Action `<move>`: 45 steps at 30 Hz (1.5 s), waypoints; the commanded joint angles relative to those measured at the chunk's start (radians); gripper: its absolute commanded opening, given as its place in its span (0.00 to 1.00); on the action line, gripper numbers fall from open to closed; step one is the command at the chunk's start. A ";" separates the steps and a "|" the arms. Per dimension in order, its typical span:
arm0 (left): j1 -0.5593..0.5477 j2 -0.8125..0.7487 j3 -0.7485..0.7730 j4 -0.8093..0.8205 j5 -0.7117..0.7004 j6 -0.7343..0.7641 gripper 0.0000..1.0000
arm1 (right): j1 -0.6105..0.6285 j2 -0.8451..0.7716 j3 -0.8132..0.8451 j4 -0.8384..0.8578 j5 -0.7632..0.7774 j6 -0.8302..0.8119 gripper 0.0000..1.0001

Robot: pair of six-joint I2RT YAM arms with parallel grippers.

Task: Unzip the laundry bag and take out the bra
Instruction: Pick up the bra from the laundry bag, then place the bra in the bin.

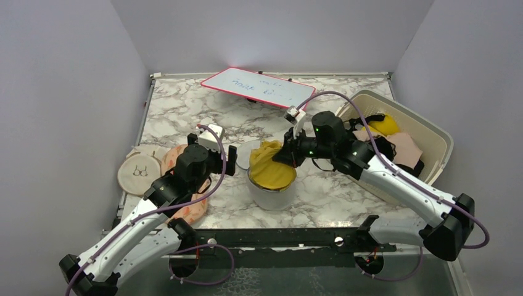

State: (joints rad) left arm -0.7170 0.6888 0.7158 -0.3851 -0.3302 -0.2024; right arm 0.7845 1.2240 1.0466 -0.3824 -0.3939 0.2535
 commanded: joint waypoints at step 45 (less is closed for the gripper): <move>0.155 -0.024 -0.026 0.084 0.142 0.008 0.91 | -0.210 -0.194 -0.058 0.437 1.614 -0.442 0.01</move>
State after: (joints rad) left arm -0.5694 0.6765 0.7017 -0.3386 -0.2226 -0.1993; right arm 0.7033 0.9562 0.9775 -0.0448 1.1923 -0.1268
